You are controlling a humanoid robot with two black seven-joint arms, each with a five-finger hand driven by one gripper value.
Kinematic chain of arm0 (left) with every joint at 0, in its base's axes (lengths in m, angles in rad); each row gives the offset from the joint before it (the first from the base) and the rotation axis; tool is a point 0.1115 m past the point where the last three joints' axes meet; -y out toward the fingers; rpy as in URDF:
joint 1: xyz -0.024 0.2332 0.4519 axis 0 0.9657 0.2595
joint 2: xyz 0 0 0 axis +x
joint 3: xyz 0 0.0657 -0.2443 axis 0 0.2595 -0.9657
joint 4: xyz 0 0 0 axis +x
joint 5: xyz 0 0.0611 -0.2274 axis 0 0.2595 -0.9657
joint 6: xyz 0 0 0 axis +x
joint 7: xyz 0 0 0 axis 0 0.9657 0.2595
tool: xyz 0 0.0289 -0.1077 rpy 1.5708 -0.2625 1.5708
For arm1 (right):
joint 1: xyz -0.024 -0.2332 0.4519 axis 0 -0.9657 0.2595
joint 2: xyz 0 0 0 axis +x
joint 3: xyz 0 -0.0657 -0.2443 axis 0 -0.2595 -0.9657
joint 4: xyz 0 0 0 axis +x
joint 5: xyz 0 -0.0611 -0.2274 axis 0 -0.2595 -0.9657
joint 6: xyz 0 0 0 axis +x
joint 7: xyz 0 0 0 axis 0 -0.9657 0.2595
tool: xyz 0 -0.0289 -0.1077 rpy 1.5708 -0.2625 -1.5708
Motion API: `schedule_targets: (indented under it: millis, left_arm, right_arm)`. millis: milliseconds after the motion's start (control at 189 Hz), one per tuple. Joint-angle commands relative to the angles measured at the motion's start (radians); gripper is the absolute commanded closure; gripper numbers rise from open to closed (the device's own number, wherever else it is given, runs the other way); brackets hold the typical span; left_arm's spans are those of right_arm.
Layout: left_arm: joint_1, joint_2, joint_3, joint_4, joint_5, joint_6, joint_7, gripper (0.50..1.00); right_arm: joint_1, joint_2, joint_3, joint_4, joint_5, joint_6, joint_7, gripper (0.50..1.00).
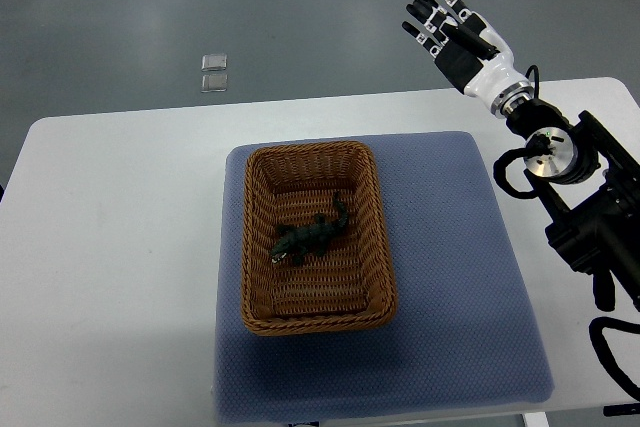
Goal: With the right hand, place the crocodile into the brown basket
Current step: 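Open the right hand, release the crocodile, and withdraw upward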
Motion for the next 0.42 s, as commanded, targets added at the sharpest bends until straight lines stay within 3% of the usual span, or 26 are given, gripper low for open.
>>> schedule_targets:
  millis: [0,159,413]
  left_arm:
    - [0.0,0.0,0.0,-0.007,-0.001,0.002,0.0,0.5]
    - [0.0,0.0,0.002,-0.007,-0.001,0.002,0.0,0.5]
    - [0.0,0.0,0.0,-0.008,-0.002,0.002,0.0,0.5]
  right_arm:
    - [-0.026,0.008,0.013,-0.069,0.108,0.006,0.043,0.585]
    - [-0.06,0.022,0.012,-0.088,0.197,0.036,0.1,0.585]
    - [-0.081,0.025,0.012,-0.092,0.207,0.094,0.101,0.585]
